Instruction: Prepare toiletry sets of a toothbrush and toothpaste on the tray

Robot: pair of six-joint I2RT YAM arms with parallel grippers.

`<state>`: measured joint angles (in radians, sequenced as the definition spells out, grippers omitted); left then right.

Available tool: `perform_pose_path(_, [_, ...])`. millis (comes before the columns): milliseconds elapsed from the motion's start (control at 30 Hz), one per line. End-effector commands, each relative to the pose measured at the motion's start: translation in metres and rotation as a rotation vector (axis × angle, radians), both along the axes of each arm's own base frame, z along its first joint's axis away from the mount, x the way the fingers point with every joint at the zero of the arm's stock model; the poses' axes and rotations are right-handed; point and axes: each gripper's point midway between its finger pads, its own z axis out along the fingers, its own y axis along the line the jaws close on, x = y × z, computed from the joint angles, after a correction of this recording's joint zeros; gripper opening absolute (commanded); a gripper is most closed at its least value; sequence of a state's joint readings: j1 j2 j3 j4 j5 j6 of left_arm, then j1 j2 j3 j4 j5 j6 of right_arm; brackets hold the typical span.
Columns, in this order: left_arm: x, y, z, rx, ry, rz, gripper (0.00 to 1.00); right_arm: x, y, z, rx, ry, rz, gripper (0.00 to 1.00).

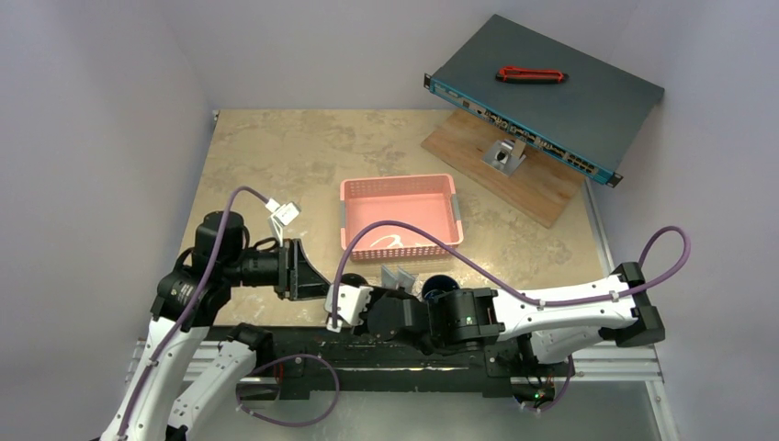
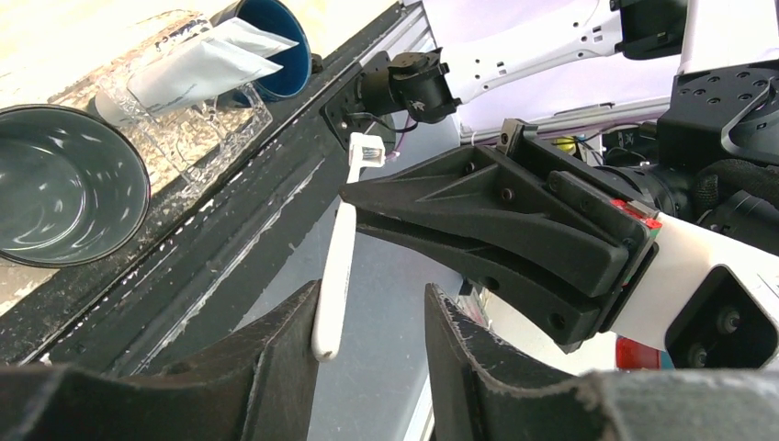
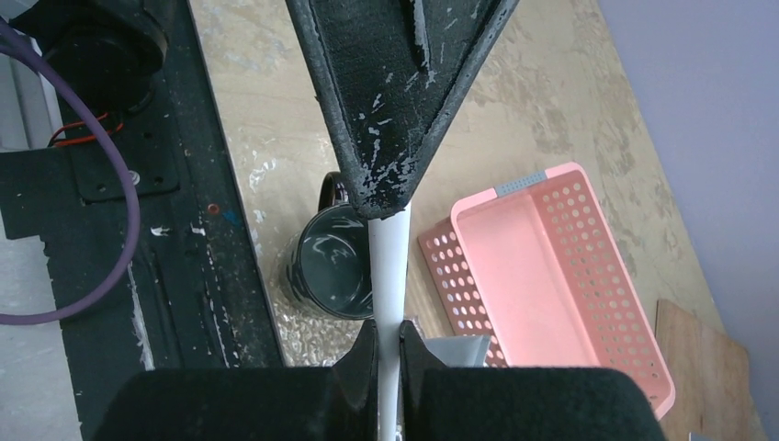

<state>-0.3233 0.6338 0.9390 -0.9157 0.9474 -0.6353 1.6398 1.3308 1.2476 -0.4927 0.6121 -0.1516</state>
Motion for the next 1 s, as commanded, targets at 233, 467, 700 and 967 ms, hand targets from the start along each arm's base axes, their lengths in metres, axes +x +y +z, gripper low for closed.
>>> perform_pose_path(233, [-0.006,0.0,0.003,-0.01,-0.038,-0.039,0.31,-0.003,0.01,0.023,0.063,-0.026,0.002,0.0])
perform_pose_path(467, [-0.003,0.0,0.0,-0.001,-0.033,-0.033,0.09,-0.003,0.008,0.025,0.069,-0.032,-0.002,0.0])
perform_pose_path(700, [0.001,0.0,-0.005,0.006,-0.029,-0.021,0.0,-0.001,0.001,0.029,0.1,-0.034,-0.025,0.02])
perform_pose_path(967, [0.004,-0.002,-0.006,-0.001,-0.03,-0.024,0.0,0.004,-0.019,0.034,0.168,-0.01,-0.07,0.33])
